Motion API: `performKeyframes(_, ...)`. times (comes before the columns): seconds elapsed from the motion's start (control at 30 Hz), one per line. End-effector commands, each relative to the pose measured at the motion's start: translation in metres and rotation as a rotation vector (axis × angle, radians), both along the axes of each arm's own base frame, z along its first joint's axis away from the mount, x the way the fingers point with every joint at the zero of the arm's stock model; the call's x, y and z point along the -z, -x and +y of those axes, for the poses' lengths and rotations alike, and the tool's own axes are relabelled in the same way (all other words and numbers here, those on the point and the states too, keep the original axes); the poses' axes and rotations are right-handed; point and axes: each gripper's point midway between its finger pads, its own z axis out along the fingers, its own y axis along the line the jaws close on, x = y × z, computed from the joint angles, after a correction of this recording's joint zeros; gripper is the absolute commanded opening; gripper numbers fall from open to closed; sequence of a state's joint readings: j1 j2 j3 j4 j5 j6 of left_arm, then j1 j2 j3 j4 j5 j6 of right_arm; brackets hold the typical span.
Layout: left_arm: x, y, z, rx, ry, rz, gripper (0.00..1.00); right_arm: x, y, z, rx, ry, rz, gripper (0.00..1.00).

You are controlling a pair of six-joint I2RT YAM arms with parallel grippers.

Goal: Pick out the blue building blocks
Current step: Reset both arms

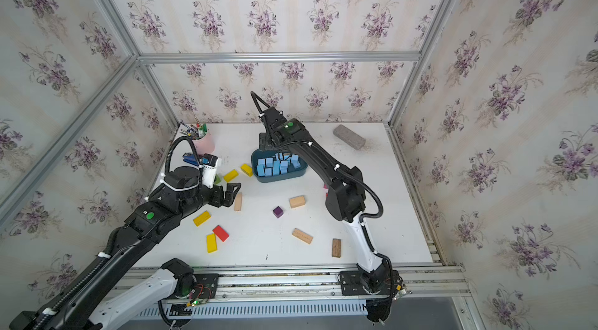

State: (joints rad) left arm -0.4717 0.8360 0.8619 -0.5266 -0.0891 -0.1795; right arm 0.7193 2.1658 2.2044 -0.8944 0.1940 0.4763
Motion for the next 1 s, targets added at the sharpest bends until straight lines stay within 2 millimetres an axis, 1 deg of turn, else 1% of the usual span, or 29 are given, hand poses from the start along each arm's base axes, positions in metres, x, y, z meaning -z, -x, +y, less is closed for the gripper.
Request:
performKeyframes(0.0, -0.008, -0.012, 0.042, -0.252, -0.041, -0.087, 0.99, -0.032, 0.002, -0.001, -0.064, -0.015, -0.138, 1.0)
performKeyframes(0.07, -0.009, -0.014, 0.058, -0.353, -0.046, -0.127, 0.99, -0.044, 0.01, -0.007, -0.088, -0.051, -0.216, 1.0)
performKeyframes(0.1, -0.009, -0.015, 0.068, -0.409, -0.057, -0.152, 0.99, -0.047, 0.016, -0.014, -0.094, -0.061, -0.254, 1.0)
performKeyframes(0.17, -0.007, -0.017, 0.081, -0.483, -0.078, -0.2, 0.99, -0.054, 0.027, -0.03, -0.086, -0.096, -0.348, 1.0)
performKeyframes(0.27, 0.002, -0.022, 0.094, -0.553, -0.117, -0.268, 0.99, -0.066, 0.045, -0.065, -0.031, -0.157, -0.508, 1.0)
performKeyframes(0.33, 0.011, -0.025, 0.1, -0.594, -0.138, -0.303, 0.99, -0.062, 0.054, -0.101, 0.046, -0.149, -0.592, 1.0)
performKeyframes(0.43, 0.028, -0.032, 0.101, -0.603, -0.18, -0.337, 0.99, -0.046, 0.067, -0.158, 0.156, -0.065, -0.709, 0.99)
performKeyframes(0.53, 0.043, -0.038, 0.106, -0.639, -0.215, -0.373, 0.99, -0.024, 0.081, -0.202, 0.193, -0.015, -0.781, 0.98)
performKeyframes(0.57, 0.047, -0.041, 0.107, -0.643, -0.233, -0.378, 0.99, -0.016, 0.084, -0.214, 0.211, -0.005, -0.782, 0.98)
performKeyframes(0.6, 0.052, -0.044, 0.108, -0.638, -0.268, -0.375, 0.99, -0.008, 0.082, -0.24, 0.266, 0.012, -0.776, 0.99)
performKeyframes(0.63, 0.058, -0.048, 0.11, -0.64, -0.293, -0.364, 0.99, 0.001, 0.083, -0.257, 0.305, 0.021, -0.767, 0.99)
performKeyframes(0.67, 0.063, -0.052, 0.112, -0.643, -0.313, -0.354, 0.99, 0.009, 0.084, -0.269, 0.322, 0.037, -0.756, 1.0)
performKeyframes(0.73, 0.075, -0.06, 0.115, -0.648, -0.336, -0.338, 0.99, 0.024, 0.086, -0.289, 0.339, 0.066, -0.759, 1.0)
performKeyframes(0.83, 0.093, -0.071, 0.119, -0.659, -0.329, -0.329, 0.99, 0.046, 0.087, -0.305, 0.331, 0.1, -0.771, 1.0)
performKeyframes(0.9, 0.101, -0.078, 0.122, -0.664, -0.324, -0.327, 0.99, 0.059, 0.084, -0.309, 0.316, 0.111, -0.763, 1.0)
performKeyframes(0.97, 0.102, -0.087, 0.117, -0.63, -0.335, -0.321, 0.99, 0.068, 0.08, -0.311, 0.3, 0.117, -0.769, 1.0)
